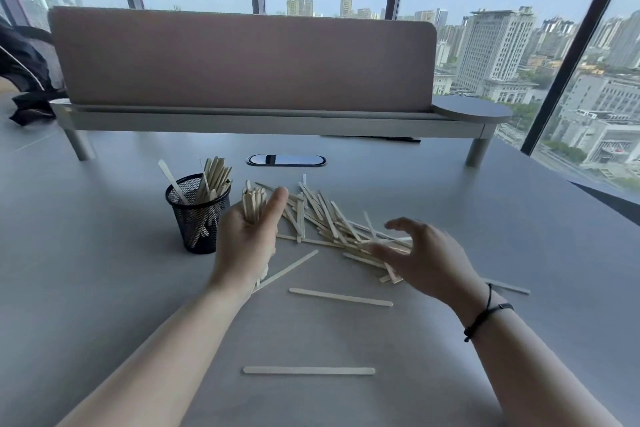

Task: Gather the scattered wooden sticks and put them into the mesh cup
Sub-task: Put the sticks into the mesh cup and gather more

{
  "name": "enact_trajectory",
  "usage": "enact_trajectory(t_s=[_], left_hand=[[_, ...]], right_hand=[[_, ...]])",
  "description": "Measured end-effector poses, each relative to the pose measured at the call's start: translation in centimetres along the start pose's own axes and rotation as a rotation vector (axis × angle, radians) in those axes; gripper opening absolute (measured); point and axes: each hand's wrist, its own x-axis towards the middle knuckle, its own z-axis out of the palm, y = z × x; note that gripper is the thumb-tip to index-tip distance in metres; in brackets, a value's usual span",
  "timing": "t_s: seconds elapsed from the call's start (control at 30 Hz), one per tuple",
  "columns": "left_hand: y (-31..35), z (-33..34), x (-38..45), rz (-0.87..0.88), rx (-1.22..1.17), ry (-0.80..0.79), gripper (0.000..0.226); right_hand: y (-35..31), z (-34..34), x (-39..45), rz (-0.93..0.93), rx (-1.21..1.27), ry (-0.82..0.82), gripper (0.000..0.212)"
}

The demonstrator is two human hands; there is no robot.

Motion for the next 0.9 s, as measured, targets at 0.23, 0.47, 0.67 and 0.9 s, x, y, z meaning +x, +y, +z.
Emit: enact_trajectory(t_s=[0.23, 0.47, 0.67, 0.9], left_hand=[[2.6, -2.1, -2.3, 0.13, 0.537, -0.673, 0.066], [3.3, -0.7, -3.9, -0.056, 1.171, -0.95, 0.074], [1.4, -1.6, -2.6, 0.057, 1.254, -0.689, 0.05], [-1.4, -2.0, -1.8, 0.191, 1.283, -0.389, 0.048]], right_hand=[[-2.6, 4.2, 1.3, -0.005, -0.185, -0.031, 0.108], [-1.7, 5.3, 2.5, -0.19, -0.069, 0.121, 0.081], [-1.4, 5.4, 3.3, -0.209, 0.027, 0.087, 0.115], [-1.9, 5.0, 3.6, -0.249, 0.119, 0.032, 0.132]])
